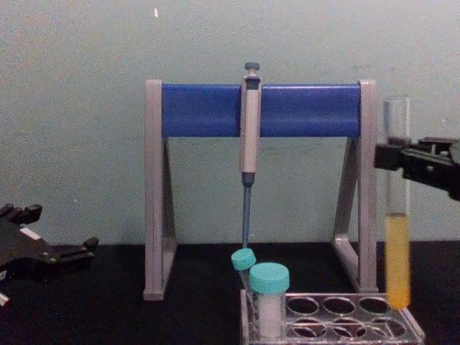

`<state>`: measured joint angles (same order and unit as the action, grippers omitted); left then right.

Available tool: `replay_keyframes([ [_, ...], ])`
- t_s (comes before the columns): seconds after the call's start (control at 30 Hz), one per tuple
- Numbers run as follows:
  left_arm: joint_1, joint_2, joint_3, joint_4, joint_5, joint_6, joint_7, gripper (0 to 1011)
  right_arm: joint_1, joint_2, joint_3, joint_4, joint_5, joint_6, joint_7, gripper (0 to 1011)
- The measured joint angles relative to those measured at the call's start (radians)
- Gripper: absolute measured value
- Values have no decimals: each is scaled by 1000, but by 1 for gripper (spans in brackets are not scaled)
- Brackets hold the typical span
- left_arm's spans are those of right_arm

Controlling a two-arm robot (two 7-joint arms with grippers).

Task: Pick up the test tube from the test tube rack, shake it, then place it back into the test tube rack.

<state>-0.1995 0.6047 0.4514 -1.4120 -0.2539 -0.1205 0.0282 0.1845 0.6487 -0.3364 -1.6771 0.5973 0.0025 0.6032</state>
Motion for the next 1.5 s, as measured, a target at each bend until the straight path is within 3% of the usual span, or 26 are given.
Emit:
replay_keyframes([
  [0.1,0,0,0,0,0,0,0,1001,-7,15,7,-16,-38,1,-50,229],
  [0.23,0,0,0,0,0,0,0,1001,3,3,8,-8,-89,-13,-94,229],
  [0.5,0,0,0,0,0,0,0,1001,42,-108,14,85,-143,-113,-149,229],
  [0.67,0,0,0,0,0,0,0,1001,63,-169,14,145,-131,-159,-132,229],
  [0.83,0,0,0,0,0,0,0,1001,81,-209,15,190,-76,-174,-75,229],
  [0.9,0,0,0,0,0,0,0,1001,91,-227,14,213,-22,-174,-22,229],
  [1.07,0,0,0,0,0,0,0,1001,98,-228,1,221,42,-155,39,229],
  [1.23,0,0,0,0,0,0,0,1001,95,-200,-12,200,87,-114,77,229],
  [1.5,0,0,0,0,0,0,0,1001,62,-106,-25,121,103,-43,73,229],
])
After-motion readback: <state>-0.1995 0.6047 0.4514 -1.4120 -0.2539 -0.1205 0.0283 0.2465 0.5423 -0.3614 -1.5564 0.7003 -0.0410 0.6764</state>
